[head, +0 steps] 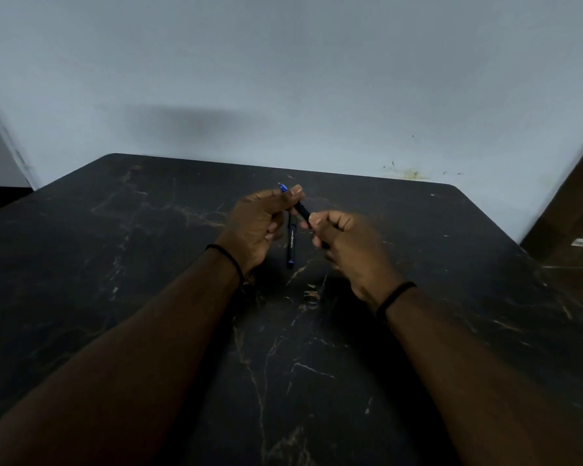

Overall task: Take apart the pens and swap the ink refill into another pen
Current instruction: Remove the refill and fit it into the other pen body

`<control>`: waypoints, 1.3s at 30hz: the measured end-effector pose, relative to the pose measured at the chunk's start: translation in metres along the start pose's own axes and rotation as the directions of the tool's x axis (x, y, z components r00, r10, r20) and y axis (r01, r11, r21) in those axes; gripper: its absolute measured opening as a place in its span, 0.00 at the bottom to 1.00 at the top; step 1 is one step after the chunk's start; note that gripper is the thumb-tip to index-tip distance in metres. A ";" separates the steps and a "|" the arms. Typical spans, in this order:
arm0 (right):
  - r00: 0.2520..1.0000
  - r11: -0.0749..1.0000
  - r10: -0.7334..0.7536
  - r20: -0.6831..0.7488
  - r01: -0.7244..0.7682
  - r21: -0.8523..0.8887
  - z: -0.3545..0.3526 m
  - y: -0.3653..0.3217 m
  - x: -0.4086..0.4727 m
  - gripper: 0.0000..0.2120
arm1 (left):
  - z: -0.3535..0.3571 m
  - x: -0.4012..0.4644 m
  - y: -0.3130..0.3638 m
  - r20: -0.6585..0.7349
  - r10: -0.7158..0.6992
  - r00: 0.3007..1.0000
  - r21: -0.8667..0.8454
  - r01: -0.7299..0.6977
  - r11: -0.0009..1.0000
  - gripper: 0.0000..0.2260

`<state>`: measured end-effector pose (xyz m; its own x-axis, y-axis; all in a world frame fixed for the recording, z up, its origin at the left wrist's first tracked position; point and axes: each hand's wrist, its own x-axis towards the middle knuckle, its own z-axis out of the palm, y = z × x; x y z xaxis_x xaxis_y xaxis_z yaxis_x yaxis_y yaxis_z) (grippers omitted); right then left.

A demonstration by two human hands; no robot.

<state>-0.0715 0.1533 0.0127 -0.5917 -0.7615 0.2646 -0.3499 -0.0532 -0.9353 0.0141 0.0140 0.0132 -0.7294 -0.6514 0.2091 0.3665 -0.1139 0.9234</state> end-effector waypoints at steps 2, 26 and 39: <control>0.986 0.965 -0.144 -0.084 0.121 -0.234 0.003 0.004 0.002 0.06 | 0.001 -0.002 0.000 -0.010 0.005 1.000 -0.007 -0.005 1.000 0.08; 0.996 0.985 0.085 0.008 -0.085 0.151 0.003 -0.010 -0.003 0.12 | -0.006 0.007 -0.006 -0.069 0.005 0.998 -0.013 -0.006 1.000 0.08; 0.988 0.999 -0.030 -0.153 0.035 0.033 0.003 -0.006 -0.002 0.11 | 0.006 -0.004 0.012 -0.442 0.241 0.864 0.288 -0.118 0.950 0.21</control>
<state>-0.0662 0.1527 0.0170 -0.6851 -0.6519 0.3251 -0.3459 -0.1016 -0.9327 0.0181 0.0197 0.0254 -0.2862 -0.9219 0.2610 0.2680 0.1845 0.9456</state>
